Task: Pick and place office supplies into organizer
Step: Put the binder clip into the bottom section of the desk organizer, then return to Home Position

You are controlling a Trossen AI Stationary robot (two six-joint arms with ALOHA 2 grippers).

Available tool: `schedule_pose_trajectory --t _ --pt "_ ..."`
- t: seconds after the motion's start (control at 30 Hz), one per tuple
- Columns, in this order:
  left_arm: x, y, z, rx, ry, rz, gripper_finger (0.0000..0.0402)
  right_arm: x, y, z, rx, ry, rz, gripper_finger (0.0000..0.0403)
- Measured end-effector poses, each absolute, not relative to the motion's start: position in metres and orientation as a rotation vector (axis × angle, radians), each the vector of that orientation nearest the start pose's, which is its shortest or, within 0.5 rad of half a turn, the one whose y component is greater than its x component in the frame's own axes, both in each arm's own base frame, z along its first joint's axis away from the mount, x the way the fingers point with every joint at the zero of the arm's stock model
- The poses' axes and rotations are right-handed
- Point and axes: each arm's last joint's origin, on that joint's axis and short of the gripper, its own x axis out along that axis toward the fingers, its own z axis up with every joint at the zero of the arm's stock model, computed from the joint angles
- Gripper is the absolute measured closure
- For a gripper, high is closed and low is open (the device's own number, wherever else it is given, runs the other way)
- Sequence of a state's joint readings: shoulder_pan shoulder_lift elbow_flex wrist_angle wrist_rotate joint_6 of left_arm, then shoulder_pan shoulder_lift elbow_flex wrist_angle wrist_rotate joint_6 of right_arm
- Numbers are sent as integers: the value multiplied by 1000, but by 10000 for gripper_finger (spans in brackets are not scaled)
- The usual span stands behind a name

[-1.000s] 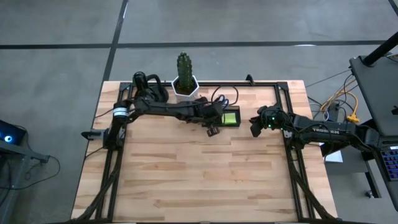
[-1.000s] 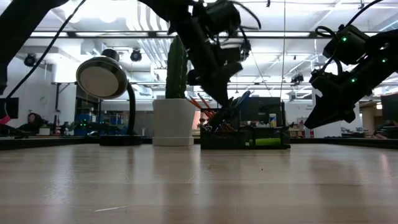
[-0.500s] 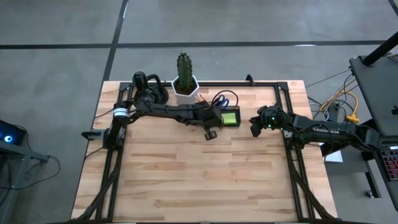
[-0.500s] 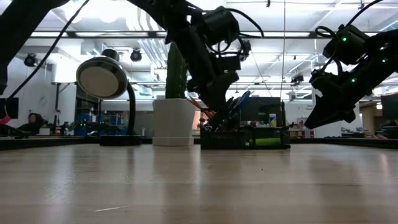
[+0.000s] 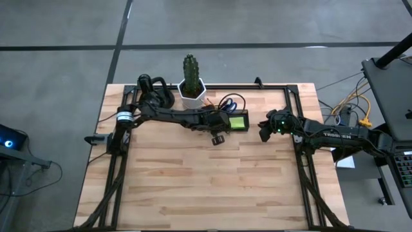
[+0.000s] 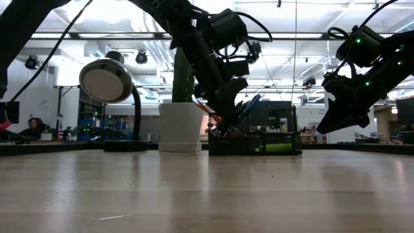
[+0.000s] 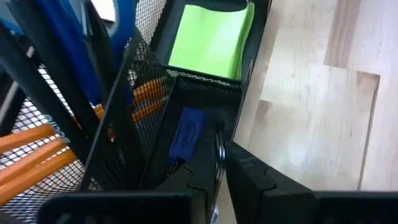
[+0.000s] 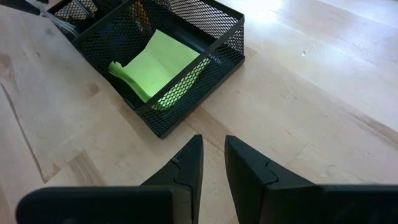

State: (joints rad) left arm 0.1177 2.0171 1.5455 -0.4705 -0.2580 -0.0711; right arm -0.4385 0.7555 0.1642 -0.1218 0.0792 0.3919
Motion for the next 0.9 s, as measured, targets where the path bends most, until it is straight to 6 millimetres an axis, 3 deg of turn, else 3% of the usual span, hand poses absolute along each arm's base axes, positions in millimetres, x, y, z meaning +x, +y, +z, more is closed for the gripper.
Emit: schedule_pose_trajectory --t 0.2,0.33,0.53,0.73,0.9 --pt "432 59 207 5 931 388 336 124 -61 135 496 605 -631 346" --pt "435 58 222 -2 902 380 318 124 -61 135 496 605 -630 346" --pt "438 54 293 -43 655 308 344 124 -61 135 493 606 -630 346" --pt "424 53 368 -72 247 229 394 124 -61 135 494 607 -629 346" --pt "403 52 405 -73 80 206 397 124 -61 135 494 606 -629 346"
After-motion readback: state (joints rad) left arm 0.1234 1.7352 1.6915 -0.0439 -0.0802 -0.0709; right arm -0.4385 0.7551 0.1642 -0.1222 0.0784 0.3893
